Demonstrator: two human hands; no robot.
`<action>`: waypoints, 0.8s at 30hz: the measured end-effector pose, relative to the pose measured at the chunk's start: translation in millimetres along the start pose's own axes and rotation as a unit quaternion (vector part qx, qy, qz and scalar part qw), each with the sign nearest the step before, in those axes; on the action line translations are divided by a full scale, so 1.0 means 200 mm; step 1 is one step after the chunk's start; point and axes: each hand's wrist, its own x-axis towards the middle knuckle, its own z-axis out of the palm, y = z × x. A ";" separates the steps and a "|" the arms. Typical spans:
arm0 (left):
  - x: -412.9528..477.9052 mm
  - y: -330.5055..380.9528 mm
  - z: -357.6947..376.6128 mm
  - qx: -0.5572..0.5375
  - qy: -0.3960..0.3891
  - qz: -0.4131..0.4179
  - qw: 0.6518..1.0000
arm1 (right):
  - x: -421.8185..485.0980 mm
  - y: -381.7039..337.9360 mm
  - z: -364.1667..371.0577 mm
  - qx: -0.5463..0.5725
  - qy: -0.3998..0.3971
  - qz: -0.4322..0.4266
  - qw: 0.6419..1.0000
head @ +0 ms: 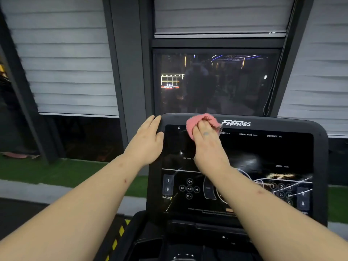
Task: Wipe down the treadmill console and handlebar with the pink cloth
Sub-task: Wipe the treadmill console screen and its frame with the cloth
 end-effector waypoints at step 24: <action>-0.22 -0.12 0.10 -0.082 -0.056 -0.086 0.991 | -0.63 -0.18 0.30 -0.099 -0.202 -0.297 0.928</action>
